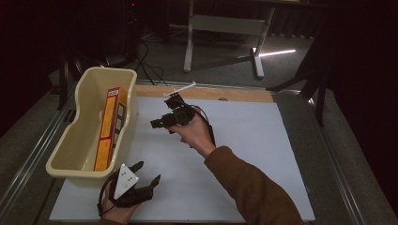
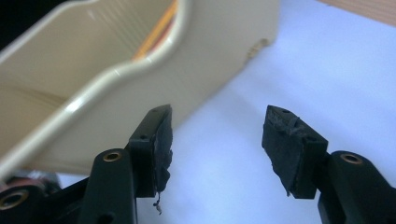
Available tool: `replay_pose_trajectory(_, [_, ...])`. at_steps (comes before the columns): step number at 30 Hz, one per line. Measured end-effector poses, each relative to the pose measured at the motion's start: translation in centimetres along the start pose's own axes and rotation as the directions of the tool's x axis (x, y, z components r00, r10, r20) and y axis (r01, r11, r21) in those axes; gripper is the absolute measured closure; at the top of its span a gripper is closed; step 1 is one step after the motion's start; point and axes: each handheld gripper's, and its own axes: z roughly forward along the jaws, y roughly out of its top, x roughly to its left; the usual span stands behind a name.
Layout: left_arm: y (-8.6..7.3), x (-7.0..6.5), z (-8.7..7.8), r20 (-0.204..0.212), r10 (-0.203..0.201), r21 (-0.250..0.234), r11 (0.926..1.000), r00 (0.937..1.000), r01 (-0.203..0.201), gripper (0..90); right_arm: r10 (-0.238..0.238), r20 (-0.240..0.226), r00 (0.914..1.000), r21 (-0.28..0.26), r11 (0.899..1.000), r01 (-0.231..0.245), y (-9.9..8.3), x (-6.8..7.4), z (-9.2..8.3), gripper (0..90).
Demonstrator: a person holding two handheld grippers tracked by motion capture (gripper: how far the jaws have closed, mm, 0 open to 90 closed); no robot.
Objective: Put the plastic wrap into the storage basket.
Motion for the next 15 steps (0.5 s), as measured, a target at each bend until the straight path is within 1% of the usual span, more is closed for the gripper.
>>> replay_pose_trajectory(2, [0.0, 0.0, 0.1, -0.002, -0.002, 0.001, 1.0, 1.0, 0.002, 27.3, -0.026, 0.031, 0.9992, -0.004, 1.0, 0.026, -0.8, -0.5, -0.6, 42.0])
replay_pose_trajectory(4, [0.0, 0.0, 0.1, -0.002, -0.001, 0.005, 1.0, 1.0, 0.001, 27.3, -0.032, 0.039, 0.9988, -0.012, 0.999, 0.032, -1.7, -1.1, -1.1, 41.9])
replay_pose_trajectory(5, [0.1, 0.0, 0.2, -0.002, 0.001, 0.007, 1.0, 1.0, -0.001, 27.3, -0.021, 0.028, 0.9994, -0.015, 1.0, 0.021, -2.1, -1.5, -1.4, 41.4])
replay_pose_trajectory(7, [0.1, 0.0, 0.2, -0.002, 0.001, 0.008, 1.0, 1.0, -0.001, 27.3, 0.018, 0.001, 0.9998, -0.03, 0.999, -0.018, -3.0, -2.1, -2.0, 40.2])
replay_pose_trajectory(8, [0.1, 0.0, 0.3, -0.002, 0.002, 0.008, 1.0, 1.0, -0.002, 27.3, 0.012, 0.006, 0.9999, -0.034, 0.999, -0.011, -3.5, -2.3, -2.3, 39.8])
replay_pose_trajectory(10, [0.1, 0.0, 0.4, -0.001, 0.003, 0.009, 1.0, 1.0, -0.003, 27.3, -0.007, 0.033, 0.9994, -0.041, 0.999, 0.008, -4.5, -2.7, -2.8, 38.3])
replay_pose_trajectory(12, [0.2, -0.1, 0.4, -0.001, 0.005, 0.009, 1.0, 1.0, -0.005, 27.3, -0.015, 0.066, 0.9977, -0.053, 0.998, 0.019, -5.5, -3.1, -3.3, 37.9])
replay_pose_trajectory(15, [0.2, 0.0, 0.4, -0.005, 0.003, 0.011, 0.9999, 1.0, -0.003, 27.3, -0.058, 0.124, 0.9906, -0.055, 0.996, 0.065, -7.0, -3.5, -4.1, 36.0])
